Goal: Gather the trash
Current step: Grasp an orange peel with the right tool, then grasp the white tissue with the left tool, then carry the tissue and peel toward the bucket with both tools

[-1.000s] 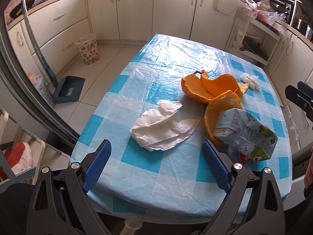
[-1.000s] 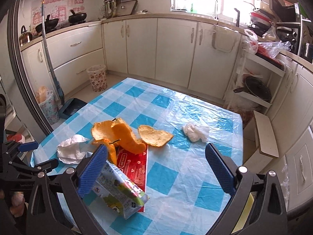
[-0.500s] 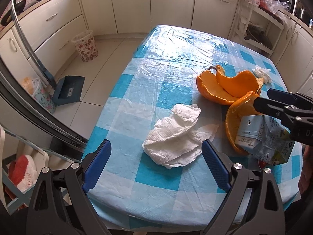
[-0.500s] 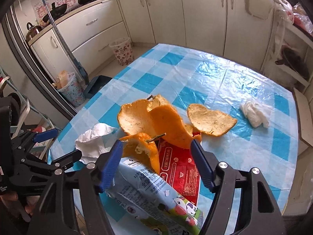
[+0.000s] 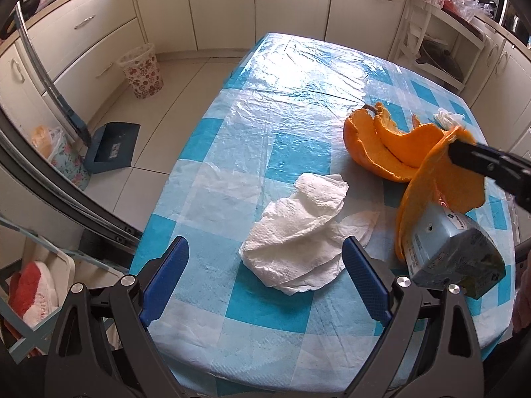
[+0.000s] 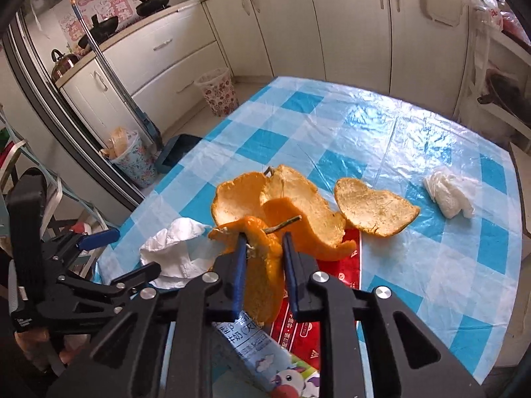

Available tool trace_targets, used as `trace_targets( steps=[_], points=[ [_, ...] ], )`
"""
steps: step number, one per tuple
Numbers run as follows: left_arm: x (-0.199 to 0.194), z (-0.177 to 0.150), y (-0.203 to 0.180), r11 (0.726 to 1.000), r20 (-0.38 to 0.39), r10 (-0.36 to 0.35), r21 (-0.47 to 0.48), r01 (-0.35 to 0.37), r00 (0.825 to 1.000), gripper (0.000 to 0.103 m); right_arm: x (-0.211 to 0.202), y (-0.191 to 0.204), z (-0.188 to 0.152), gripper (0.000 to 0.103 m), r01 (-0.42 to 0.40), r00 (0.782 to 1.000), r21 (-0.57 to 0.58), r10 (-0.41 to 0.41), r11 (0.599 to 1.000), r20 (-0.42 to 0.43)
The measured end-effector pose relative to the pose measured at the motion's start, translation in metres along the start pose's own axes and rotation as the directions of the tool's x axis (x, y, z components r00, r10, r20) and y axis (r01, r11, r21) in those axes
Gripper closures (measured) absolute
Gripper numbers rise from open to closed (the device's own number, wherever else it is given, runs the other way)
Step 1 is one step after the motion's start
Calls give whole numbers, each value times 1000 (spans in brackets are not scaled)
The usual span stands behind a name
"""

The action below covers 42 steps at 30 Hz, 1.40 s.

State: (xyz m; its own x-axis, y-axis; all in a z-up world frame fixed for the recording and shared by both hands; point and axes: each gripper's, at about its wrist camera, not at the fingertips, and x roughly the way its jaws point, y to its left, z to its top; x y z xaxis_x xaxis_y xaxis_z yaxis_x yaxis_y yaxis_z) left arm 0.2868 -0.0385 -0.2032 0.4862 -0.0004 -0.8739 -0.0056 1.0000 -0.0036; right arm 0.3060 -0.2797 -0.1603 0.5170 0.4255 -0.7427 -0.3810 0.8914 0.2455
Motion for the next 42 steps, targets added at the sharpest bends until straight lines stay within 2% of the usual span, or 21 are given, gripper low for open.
trace_targets(
  steps=[3,4,6,7,9,11,13,19,27,33,42],
  points=[
    [8,0,-5,1000,-8,20,14,-20,1000,14,-23,1,3,82,31,995,-15,-30,999,97],
    [10,0,-6,1000,-8,25,19,-24,1000,17,-28,1,4,82,40,991,-16,-38,999,125],
    [15,-1,-9,999,-11,36,24,-35,999,29,-43,-2,6,82,50,982,-3,-48,999,185],
    [17,-1,-9,999,-17,36,25,-36,999,42,-51,-5,7,82,48,975,8,-49,999,217],
    [18,0,-10,1000,-11,25,16,-25,1000,58,-64,-10,8,82,48,961,26,-53,999,272],
    [16,1,-11,1000,-8,16,11,-16,1000,77,-76,-15,8,82,52,947,40,-62,998,314],
    [10,0,-10,1000,12,11,-4,-11,1000,85,-85,-20,9,82,53,939,51,-67,997,338],
    [-24,-1,-4,997,130,-47,-49,54,990,88,-114,-36,2,82,73,902,113,-114,991,417],
    [-79,-5,-17,991,289,-115,-26,128,950,88,-141,-57,-10,82,81,875,181,-157,980,459],
    [-112,-7,-44,985,342,-168,23,171,925,88,-166,-74,-28,82,110,850,230,-212,967,483],
    [-155,-12,-103,965,384,-262,134,227,885,88,-203,-114,-59,82,166,812,335,-321,928,487]
  ],
)
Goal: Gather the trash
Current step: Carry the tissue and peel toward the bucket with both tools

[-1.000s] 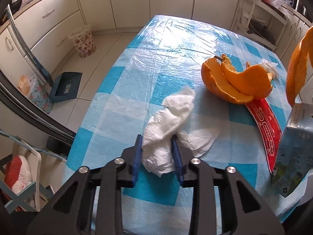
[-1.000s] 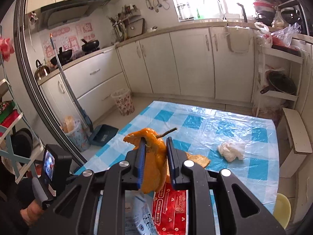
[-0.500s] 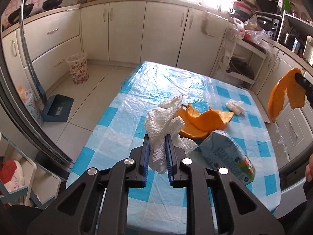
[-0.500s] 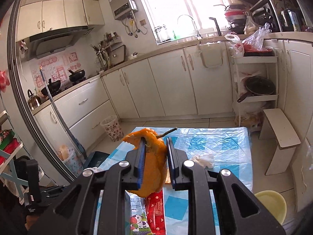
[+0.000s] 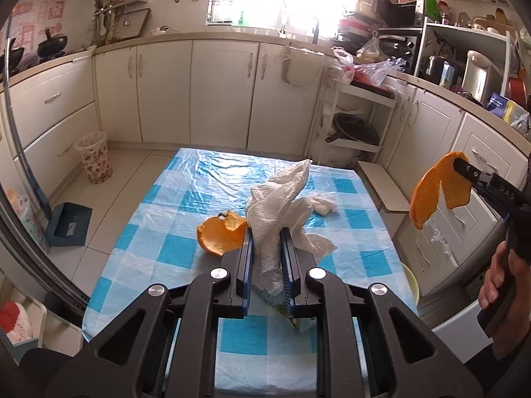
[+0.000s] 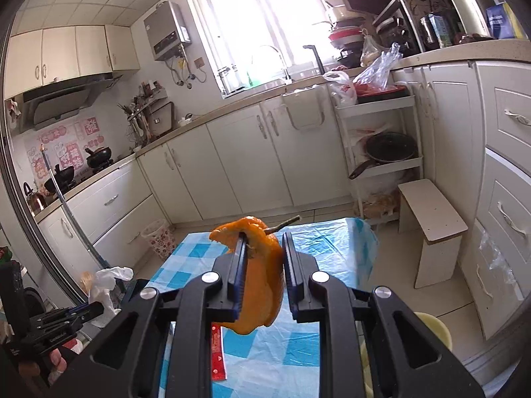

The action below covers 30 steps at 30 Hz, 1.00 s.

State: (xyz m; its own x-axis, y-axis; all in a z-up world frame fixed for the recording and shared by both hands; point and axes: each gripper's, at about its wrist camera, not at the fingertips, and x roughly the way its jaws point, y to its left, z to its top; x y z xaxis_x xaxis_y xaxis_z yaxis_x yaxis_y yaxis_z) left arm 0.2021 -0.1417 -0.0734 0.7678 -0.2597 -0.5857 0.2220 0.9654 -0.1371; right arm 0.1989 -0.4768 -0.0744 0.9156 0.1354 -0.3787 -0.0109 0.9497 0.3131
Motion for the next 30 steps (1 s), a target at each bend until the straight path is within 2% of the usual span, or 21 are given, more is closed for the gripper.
trace_targets(
  steps=[9,19,30],
  points=[
    [8,0,-86,989,-24,-116,85,117,993,88,-15,-57,-9,81,134,991,66,-133,989,-18],
    [38,-13,-191,954,-98,-239,160,253,966,88,-16,-115,-31,81,263,962,174,-244,949,-124],
    [108,-36,-246,941,-231,-261,154,300,937,88,-2,-147,-50,81,329,927,254,-261,910,-268]
  ],
)
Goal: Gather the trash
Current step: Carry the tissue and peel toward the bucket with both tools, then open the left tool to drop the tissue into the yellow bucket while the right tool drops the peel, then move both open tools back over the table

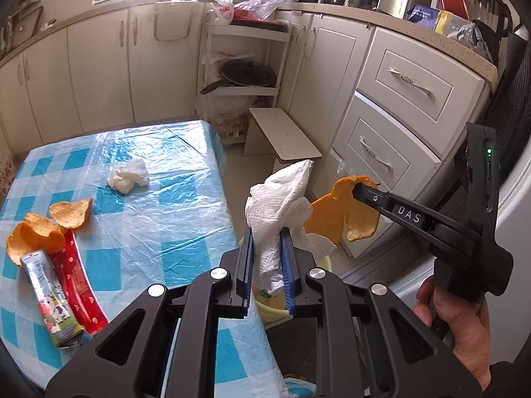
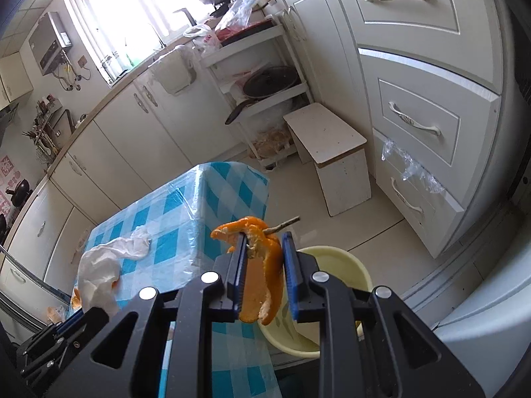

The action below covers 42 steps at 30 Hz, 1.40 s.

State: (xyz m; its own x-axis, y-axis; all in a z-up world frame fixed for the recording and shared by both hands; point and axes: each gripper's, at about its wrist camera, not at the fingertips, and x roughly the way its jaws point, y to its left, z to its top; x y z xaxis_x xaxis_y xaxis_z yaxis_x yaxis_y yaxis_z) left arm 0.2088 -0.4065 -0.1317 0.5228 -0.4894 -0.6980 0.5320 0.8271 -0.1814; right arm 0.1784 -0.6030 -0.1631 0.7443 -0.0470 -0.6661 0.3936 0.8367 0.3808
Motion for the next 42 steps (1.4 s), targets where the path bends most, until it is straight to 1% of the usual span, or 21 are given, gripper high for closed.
trace_targets(
  steps=[5,8,10,11,13,17,19,21,22,23,25,26,30,35,42],
  points=[
    [31,-2,-7,1000,-54,-8,-6,8,998,88,13,-9,0,77,4,999,30,-2,1000,-46],
    [49,-4,-9,1000,-87,-7,-11,6,996,88,19,-15,2,77,3,998,43,0,999,-65],
    [62,-5,-9,1000,-113,-2,-16,0,994,88,22,-21,3,76,-17,997,71,22,997,-79],
    [67,-6,-10,1000,-123,2,-16,-4,992,88,21,-24,4,72,-25,997,87,32,996,-76],
    [77,-7,-13,1000,-142,6,-10,-7,990,88,13,-29,10,70,-41,998,109,47,993,-52],
    [94,-9,-25,1000,-176,15,22,-11,984,88,-15,-35,23,63,-80,996,137,76,987,41],
    [102,-11,-31,999,-190,25,38,-18,981,88,-25,-37,28,61,-90,994,144,80,985,74],
    [110,-12,-36,999,-212,29,52,-18,977,83,-29,-39,31,58,-99,992,154,85,983,93],
    [114,-14,-39,998,-219,38,59,-25,975,78,-29,-39,31,57,-102,992,156,87,982,96],
    [116,-14,-41,997,-221,47,64,-33,974,70,-28,-38,31,57,-103,991,156,89,982,95],
    [118,-14,-44,997,-222,55,72,-39,974,63,-25,-36,32,57,-110,991,154,97,982,91],
    [119,-14,-46,996,-219,58,74,-43,974,61,-25,-35,32,57,-112,991,151,99,982,91],
    [115,-13,-43,996,-213,61,71,-47,975,57,-26,-34,35,55,-116,990,146,103,982,98],
    [107,-10,-31,997,-208,64,45,-56,976,53,-25,-33,35,53,-120,989,140,107,983,98],
    [81,-13,-14,997,-182,77,31,-73,980,46,-24,-18,35,49,-131,988,105,121,986,97]
  ],
)
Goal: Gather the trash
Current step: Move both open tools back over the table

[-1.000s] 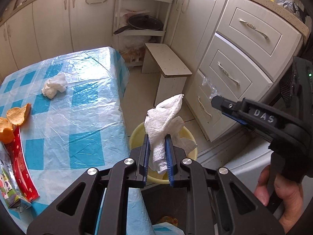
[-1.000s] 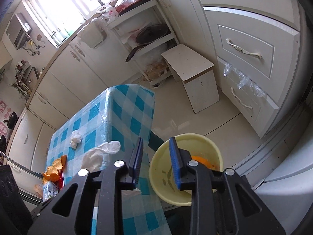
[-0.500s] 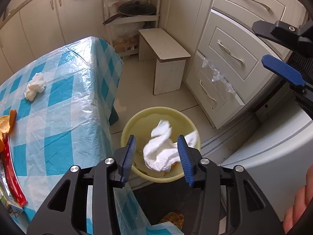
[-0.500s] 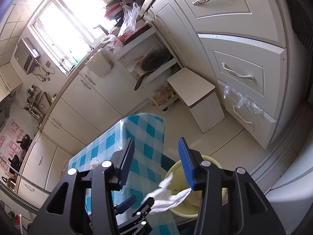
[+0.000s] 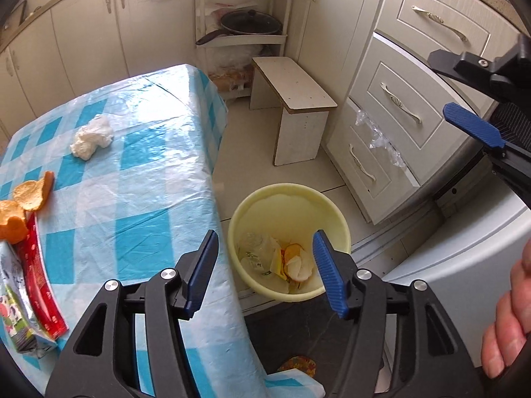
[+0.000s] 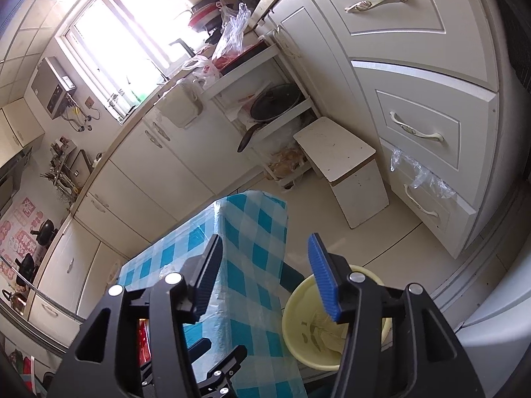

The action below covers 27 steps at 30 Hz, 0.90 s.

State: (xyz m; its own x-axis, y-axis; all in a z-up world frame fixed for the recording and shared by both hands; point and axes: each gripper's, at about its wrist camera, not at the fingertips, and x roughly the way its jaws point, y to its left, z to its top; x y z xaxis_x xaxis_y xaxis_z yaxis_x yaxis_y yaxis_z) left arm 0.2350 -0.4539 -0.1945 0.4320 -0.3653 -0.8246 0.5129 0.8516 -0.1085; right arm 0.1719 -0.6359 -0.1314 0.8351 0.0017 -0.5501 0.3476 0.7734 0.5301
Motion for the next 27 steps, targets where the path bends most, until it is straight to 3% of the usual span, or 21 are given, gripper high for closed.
trace_targets(
  steps=[12,18,23,27],
  points=[
    [-64,-11,53,998,86,49,-44,-45,995,38,11,42,-11,46,-32,999,-92,30,995,-23],
    [-94,-19,97,991,121,108,-95,-96,987,38,21,64,-18,45,-54,998,-137,48,989,-52],
    [-123,-29,160,968,139,187,-197,-158,973,37,32,90,-30,42,-79,994,-194,62,978,-93],
    [-136,-38,219,931,119,254,-301,-209,960,36,44,110,-44,42,-97,987,-246,62,964,-145]
  ],
)
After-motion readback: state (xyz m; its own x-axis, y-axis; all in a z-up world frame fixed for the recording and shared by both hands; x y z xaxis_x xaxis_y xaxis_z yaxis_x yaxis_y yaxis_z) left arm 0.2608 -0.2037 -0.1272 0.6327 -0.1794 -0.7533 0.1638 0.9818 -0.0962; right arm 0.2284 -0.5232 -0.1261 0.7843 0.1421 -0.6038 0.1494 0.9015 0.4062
